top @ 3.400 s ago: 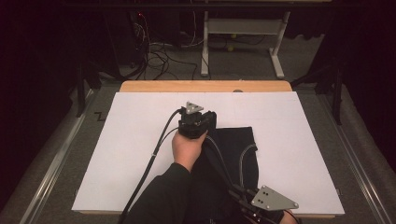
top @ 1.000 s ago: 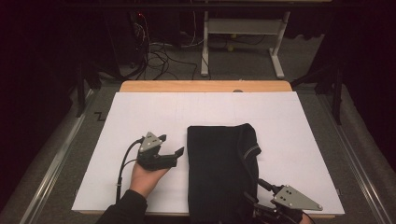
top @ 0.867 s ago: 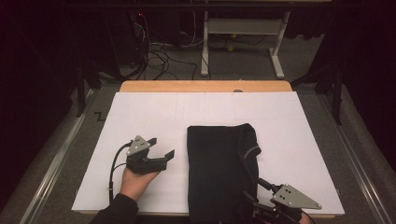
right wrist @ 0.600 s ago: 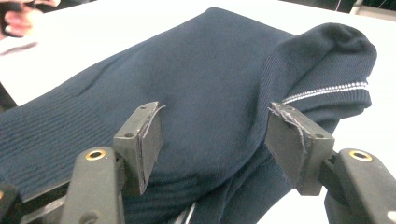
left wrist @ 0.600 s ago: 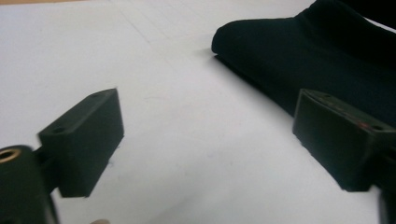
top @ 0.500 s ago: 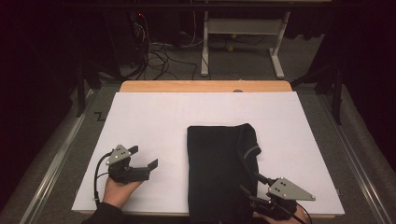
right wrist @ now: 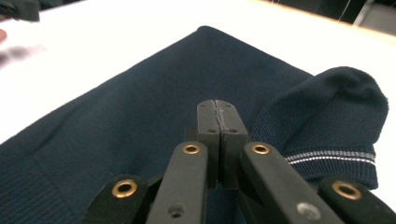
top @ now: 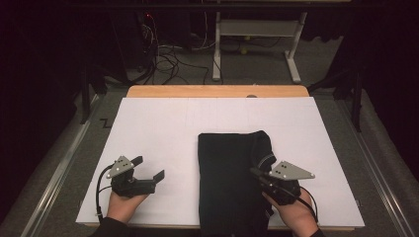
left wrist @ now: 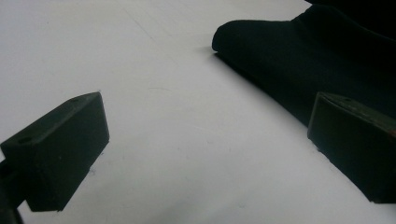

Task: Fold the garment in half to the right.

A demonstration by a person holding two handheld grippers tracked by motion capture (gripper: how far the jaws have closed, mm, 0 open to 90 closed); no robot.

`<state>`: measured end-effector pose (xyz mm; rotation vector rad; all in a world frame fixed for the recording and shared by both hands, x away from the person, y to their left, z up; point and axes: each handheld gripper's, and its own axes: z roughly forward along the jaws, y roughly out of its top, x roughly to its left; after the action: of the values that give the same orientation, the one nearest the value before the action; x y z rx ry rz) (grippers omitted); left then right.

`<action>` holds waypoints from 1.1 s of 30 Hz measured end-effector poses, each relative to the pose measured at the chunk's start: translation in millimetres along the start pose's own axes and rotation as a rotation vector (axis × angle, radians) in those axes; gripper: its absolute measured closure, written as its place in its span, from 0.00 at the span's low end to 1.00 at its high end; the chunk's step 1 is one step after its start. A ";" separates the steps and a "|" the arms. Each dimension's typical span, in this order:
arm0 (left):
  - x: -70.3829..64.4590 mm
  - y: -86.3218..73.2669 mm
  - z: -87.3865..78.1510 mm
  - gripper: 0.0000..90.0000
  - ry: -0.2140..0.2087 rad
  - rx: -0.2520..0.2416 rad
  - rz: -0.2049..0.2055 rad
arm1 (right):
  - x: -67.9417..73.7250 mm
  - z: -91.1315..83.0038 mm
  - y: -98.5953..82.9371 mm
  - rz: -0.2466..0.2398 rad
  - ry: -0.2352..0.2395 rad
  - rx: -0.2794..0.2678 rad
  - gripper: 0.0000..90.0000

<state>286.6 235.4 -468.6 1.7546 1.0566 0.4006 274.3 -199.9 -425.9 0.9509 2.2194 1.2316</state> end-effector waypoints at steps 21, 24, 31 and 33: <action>2.5 1.7 0.5 0.00 -0.001 -0.017 0.003 | -57.6 -5.8 -48.3 0.131 -0.169 0.123 1.00; 3.5 2.1 0.0 0.00 -0.007 -0.025 -0.004 | -64.6 -9.7 -53.0 0.146 -0.187 0.113 0.99; 5.1 2.0 2.1 0.00 -0.020 -0.025 -0.009 | -81.0 -21.1 -62.7 0.183 -0.206 0.027 0.79; 4.7 2.4 2.5 0.00 -0.021 -0.026 -0.007 | -83.9 -25.4 -65.2 0.197 -0.215 -0.012 0.70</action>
<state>292.0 237.4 -468.5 1.7283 1.0385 0.3885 291.0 -300.4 -465.5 1.2586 1.9874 1.1625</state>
